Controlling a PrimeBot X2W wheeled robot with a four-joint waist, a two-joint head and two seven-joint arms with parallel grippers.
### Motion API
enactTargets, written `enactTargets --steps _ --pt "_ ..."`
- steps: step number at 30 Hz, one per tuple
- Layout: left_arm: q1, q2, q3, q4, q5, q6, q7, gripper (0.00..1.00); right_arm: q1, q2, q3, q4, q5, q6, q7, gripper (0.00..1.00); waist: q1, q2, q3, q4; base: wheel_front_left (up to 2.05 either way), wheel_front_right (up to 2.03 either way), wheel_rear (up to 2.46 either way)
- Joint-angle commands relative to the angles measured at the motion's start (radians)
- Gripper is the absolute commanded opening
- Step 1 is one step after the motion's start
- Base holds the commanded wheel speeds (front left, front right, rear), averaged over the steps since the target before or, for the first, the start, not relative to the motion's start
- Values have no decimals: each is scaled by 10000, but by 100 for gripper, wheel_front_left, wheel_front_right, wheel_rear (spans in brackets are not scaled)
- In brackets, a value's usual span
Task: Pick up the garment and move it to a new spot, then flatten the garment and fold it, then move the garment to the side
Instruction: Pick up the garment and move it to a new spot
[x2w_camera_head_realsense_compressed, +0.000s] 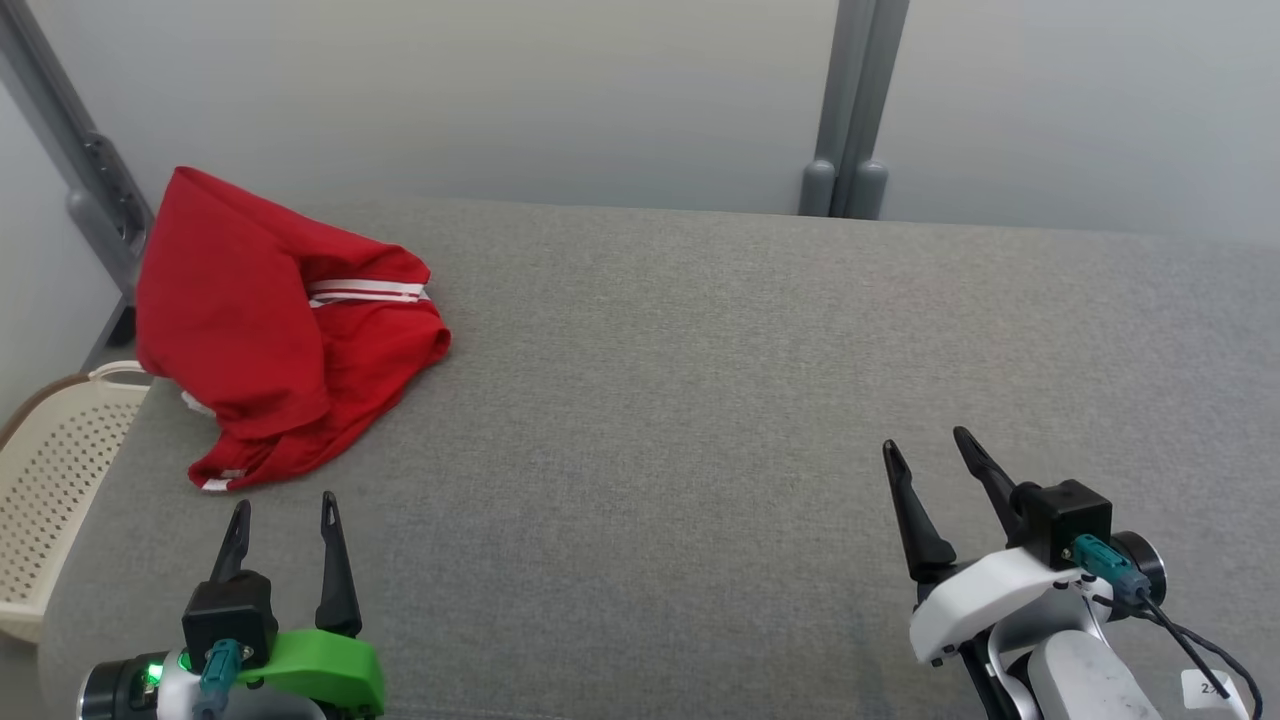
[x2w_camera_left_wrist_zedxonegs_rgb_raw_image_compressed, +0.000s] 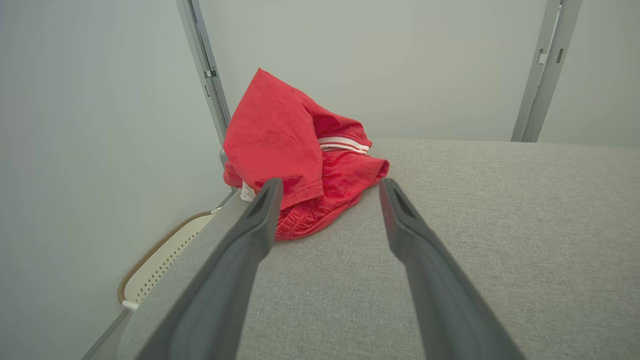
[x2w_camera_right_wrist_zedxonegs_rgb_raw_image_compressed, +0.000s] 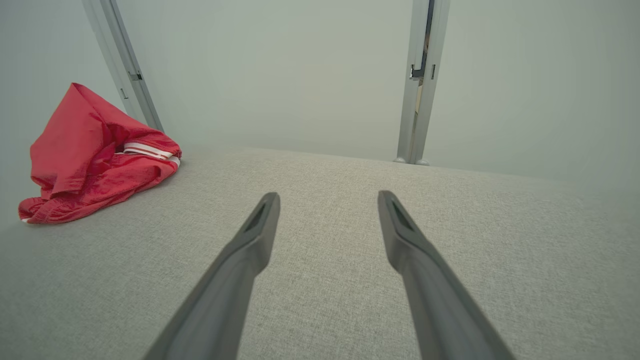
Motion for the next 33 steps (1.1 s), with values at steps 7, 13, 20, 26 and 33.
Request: enactTargets --steps 7,13,20,26,33 --pt "162 210 14 -124 -79 76 85 100 117 -41 70 147 217 1 -141 100 0 0 -139 1041 0 0 0" --pt "243 284 -10 -237 -126 96 166 100 131 -41 116 255 315 1 -224 100 0 0 -200 1655 0 0 0" --pt "260 376 0 -320 -163 150 197 100 148 -44 178 360 405 1 -289 100 0 0 -282 2205 0 0 0" --pt "291 469 -10 -390 -187 193 242 100 113 -43 218 463 490 1 -346 100 0 0 -321 2698 0 0 0" --pt "414 521 134 -593 -268 350 154 100 -183 -44 488 607 578 1 -399 100 0 0 -186 2922 0 0 0"
